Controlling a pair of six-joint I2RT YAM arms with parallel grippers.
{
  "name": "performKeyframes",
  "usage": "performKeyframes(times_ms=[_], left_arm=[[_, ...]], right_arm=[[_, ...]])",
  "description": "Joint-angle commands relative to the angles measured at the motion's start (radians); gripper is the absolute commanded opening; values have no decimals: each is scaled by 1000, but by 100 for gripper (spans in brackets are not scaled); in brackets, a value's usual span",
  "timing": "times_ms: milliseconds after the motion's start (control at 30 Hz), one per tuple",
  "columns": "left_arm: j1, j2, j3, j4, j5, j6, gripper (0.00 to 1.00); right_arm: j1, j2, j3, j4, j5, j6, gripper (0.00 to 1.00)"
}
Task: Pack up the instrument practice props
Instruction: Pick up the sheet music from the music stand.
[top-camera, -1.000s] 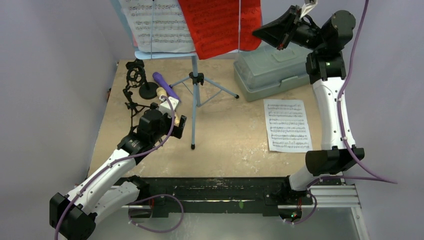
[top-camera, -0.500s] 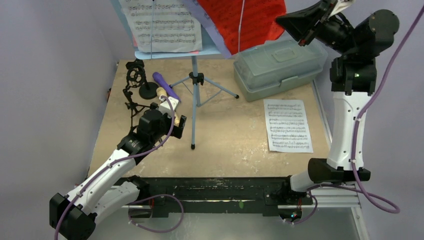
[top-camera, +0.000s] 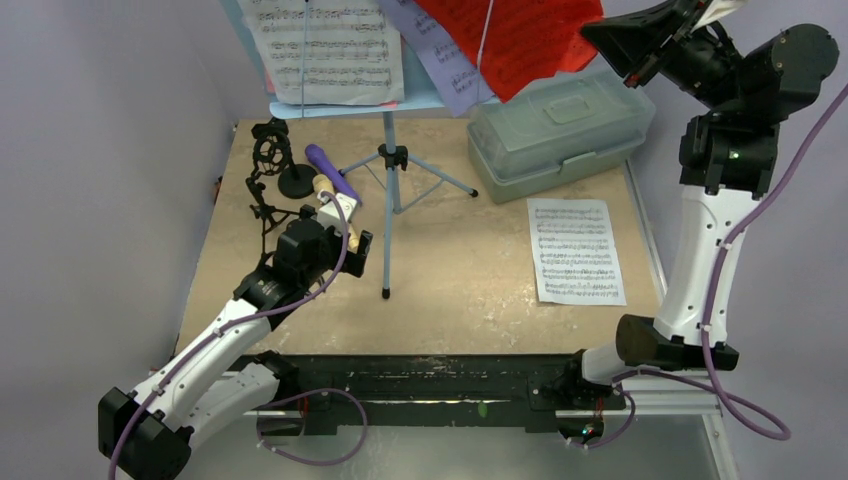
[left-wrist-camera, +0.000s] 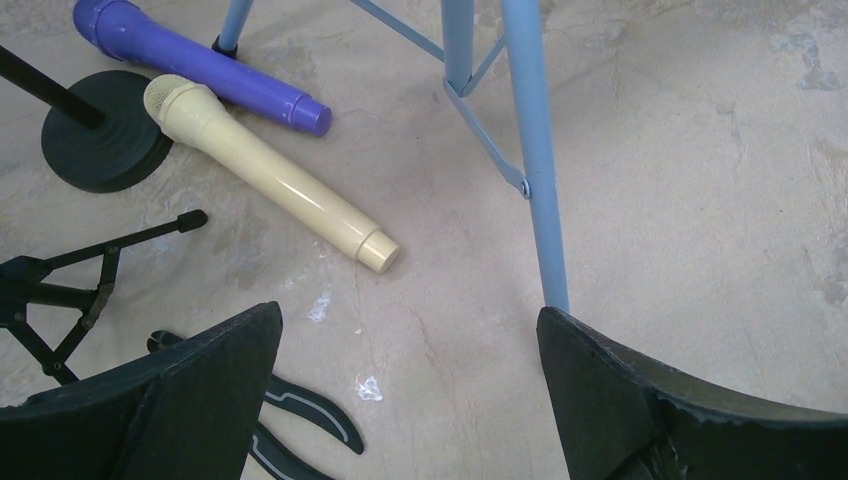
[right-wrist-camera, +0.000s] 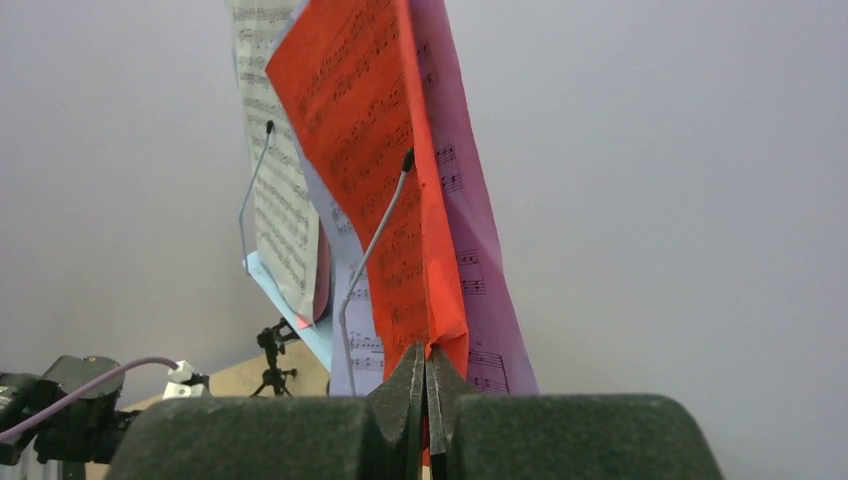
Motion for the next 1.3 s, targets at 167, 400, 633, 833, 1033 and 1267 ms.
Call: performKeyframes(times_ms=[167, 400, 633, 833, 1033, 1267], left_arm=[[6, -20, 5, 25, 9, 7, 100], [6, -22, 5, 25, 9, 5, 100], [6, -19, 5, 25, 11, 5, 100], [6, -18, 5, 25, 8, 4, 100], [6, -19, 5, 26, 9, 4, 100], [6, -21, 5, 24, 9, 4, 100]], right_arm=[[-127, -54, 37, 151, -76, 133, 0], [-232, -93, -30, 263, -108, 202, 0], [-296, -135, -88, 310, -147, 227, 0], [-335, -145, -88, 337, -163, 244, 0], [-371, -168, -101, 405, -163, 311, 0], [-411, -188, -98, 406, -122, 329, 0]])
